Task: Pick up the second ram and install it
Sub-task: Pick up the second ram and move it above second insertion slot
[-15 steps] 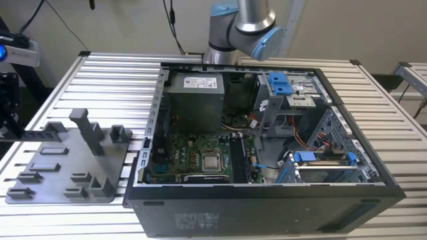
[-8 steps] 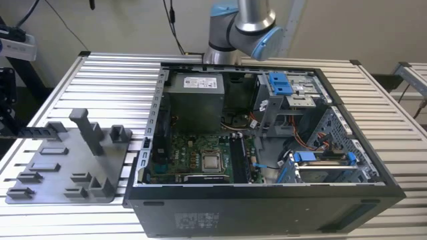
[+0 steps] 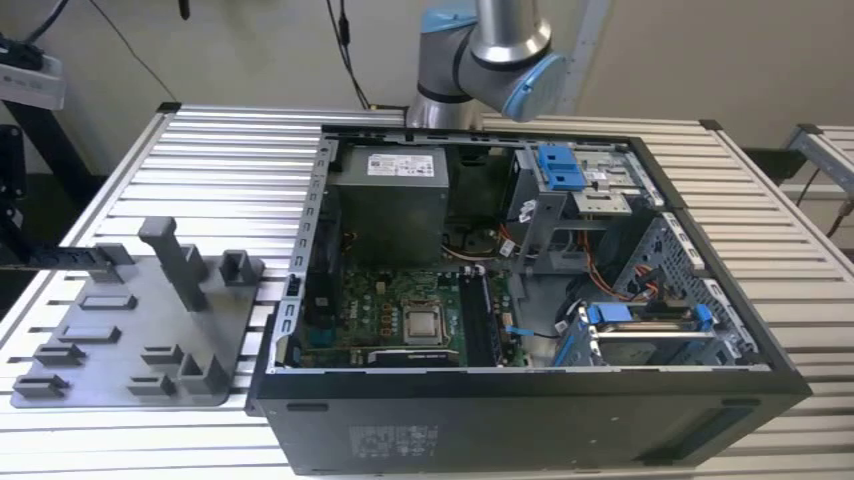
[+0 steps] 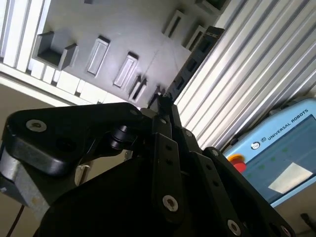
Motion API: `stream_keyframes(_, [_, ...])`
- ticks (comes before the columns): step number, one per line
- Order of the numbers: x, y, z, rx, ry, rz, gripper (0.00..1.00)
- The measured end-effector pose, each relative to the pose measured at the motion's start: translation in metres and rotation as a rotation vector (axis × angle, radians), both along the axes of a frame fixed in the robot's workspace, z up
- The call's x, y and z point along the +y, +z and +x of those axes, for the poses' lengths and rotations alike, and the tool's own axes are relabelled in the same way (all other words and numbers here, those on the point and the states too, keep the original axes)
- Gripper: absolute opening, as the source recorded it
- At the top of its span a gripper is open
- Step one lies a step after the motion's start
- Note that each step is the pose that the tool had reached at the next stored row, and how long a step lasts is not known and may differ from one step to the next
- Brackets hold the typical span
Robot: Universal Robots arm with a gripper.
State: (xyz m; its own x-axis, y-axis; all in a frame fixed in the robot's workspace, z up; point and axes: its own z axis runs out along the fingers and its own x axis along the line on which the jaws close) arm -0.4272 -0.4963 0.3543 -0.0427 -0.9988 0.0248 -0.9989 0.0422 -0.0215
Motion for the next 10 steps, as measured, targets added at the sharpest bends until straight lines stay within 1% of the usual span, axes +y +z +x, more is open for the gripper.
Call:
stream_keyframes(5, [0.0,0.0058,-0.0002,0.0001,-0.003,-0.0001,0.15])
stream_keyframes(10, [0.0,0.0129,-0.0003,0.0,-0.005,0.0,0.15])
